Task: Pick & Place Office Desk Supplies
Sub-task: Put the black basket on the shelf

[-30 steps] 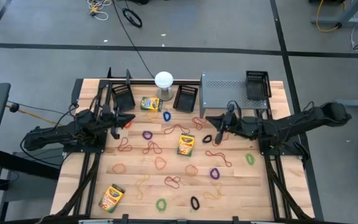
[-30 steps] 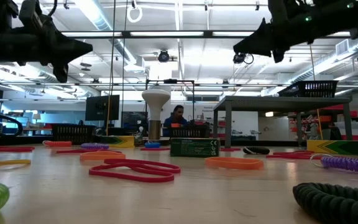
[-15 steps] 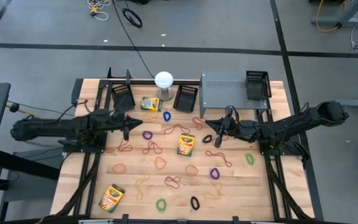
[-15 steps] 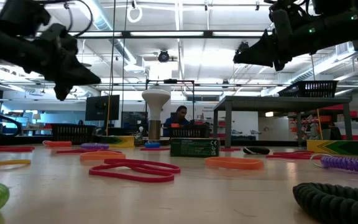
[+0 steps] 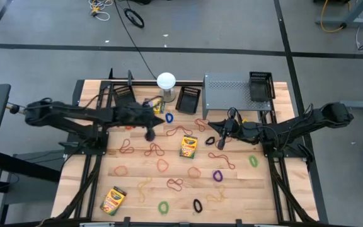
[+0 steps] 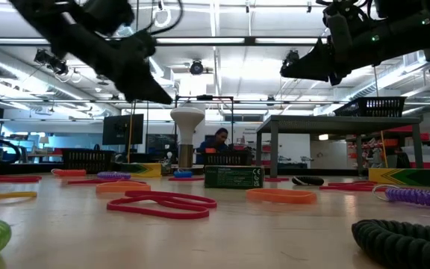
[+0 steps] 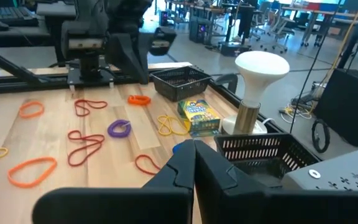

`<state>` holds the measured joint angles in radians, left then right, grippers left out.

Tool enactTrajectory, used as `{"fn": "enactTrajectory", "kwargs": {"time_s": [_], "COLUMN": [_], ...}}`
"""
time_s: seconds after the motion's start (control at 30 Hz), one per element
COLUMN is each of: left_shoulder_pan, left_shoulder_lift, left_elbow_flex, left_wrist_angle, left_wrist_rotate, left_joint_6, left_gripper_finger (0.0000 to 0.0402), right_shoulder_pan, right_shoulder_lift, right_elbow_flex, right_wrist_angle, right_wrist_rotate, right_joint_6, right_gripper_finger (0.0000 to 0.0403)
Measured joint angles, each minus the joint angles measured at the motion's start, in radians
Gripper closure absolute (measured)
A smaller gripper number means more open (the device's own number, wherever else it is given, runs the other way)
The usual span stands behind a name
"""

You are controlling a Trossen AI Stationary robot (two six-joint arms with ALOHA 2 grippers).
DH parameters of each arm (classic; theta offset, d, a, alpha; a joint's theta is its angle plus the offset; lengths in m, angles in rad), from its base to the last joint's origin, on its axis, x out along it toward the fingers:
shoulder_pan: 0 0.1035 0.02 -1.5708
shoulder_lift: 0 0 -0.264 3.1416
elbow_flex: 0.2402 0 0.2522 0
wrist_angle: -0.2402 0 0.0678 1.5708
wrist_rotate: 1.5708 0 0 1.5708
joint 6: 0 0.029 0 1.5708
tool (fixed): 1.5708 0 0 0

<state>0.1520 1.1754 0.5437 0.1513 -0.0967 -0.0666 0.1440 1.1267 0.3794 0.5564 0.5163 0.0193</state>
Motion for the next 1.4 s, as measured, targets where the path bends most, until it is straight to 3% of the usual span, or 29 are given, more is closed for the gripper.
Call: {"fn": "enactTrajectory", "kwargs": {"time_s": [0.2,0.4,0.57,0.7,0.97,1.13,1.2,1.4], "left_shoulder_pan": [0.015,0.111,0.138,0.147,0.158,0.154,0.147,0.098], "left_shoulder_lift": [0.211,0.398,0.495,0.564,0.667,0.671,0.657,0.528], "left_elbow_flex": [0.121,0.228,0.346,0.425,0.511,0.534,0.543,0.555], "left_wrist_angle": [0.003,-0.002,-0.018,-0.089,-0.195,-0.275,-0.322,-0.450], "left_wrist_rotate": [-0.036,0.045,-0.031,-0.054,-0.105,-0.117,-0.119,-0.141], "left_joint_6": [0.132,0.199,0.386,0.504,0.607,0.610,0.608,0.543], "left_gripper_finger": [0.0363,0.0294,0.0251,0.0242,0.0270,0.0343,0.0380,0.0385], "right_shoulder_pan": [0.001,0.021,0.028,0.028,0.028,0.028,0.029,0.040], "right_shoulder_lift": [0.000,0.000,0.000,0.000,0.000,0.000,0.000,0.000], "right_elbow_flex": [0.000,0.000,0.000,0.000,0.000,0.000,0.000,0.000], "right_wrist_angle": [-0.009,-0.009,-0.008,-0.008,-0.036,-0.038,-0.039,-0.044], "right_wrist_rotate": [-0.001,-0.009,-0.009,-0.008,-0.011,-0.020,-0.023,-0.025], "right_joint_6": [0.002,-0.004,-0.009,-0.008,0.011,0.011,0.011,0.010], "right_gripper_finger": [0.0396,0.0396,0.0396,0.0396,0.0396,0.0396,0.0396,0.0396]}}
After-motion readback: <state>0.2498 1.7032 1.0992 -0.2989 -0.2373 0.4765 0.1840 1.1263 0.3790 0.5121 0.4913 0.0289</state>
